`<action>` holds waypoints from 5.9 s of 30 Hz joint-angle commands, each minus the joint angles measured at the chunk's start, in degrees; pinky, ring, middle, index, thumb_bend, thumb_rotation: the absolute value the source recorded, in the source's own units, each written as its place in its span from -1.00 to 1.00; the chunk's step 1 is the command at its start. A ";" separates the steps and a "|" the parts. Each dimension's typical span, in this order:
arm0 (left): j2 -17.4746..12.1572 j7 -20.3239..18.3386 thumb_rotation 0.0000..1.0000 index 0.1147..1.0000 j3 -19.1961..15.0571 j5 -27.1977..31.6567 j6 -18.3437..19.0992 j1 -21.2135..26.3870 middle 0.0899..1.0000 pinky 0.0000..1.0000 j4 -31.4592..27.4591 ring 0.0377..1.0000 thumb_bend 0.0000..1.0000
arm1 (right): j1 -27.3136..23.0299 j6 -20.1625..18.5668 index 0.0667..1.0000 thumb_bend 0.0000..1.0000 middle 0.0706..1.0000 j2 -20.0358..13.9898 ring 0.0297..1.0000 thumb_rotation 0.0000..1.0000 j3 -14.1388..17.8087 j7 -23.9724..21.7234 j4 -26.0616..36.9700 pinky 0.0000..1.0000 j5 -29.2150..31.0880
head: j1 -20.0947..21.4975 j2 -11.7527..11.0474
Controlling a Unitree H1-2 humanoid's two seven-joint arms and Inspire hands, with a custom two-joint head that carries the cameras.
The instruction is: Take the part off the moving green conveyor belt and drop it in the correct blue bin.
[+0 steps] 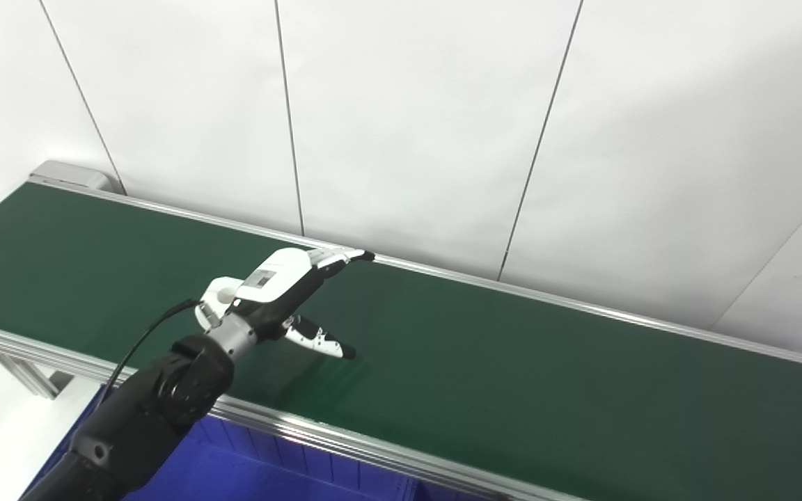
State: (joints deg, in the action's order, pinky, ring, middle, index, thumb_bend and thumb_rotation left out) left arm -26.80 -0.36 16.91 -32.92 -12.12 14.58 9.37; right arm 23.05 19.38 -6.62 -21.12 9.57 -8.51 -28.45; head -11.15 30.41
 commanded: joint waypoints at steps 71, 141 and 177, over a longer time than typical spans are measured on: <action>2.80 -2.51 -1.00 -0.20 -3.18 1.20 2.20 4.22 -0.01 -0.05 14.48 -0.14 -0.01 | 1.22 5.37 1.00 0.59 1.00 -1.22 1.00 0.17 2.00 -1.24 2.28 1.00 2.52 | -5.29 1.26; -1.34 -6.68 -0.89 -0.15 -5.15 15.21 -3.16 -34.63 0.20 0.27 -13.71 0.28 -0.01 | 7.44 -8.67 1.00 0.50 1.00 1.19 0.96 0.30 3.10 -8.96 22.73 0.76 0.15 | 12.18 23.21; 1.33 -10.09 0.63 0.73 -0.86 24.82 -14.80 -30.74 0.76 0.65 -9.50 0.73 0.67 | 8.79 -9.50 1.00 0.53 1.00 3.09 0.95 0.24 0.24 -8.23 22.95 0.76 -1.42 | 31.76 22.05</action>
State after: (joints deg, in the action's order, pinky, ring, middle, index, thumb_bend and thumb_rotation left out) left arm -24.64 -11.88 16.00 -10.10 -24.82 -17.20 0.02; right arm 31.54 9.21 -4.66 -20.31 0.45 13.51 -29.86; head 20.62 52.47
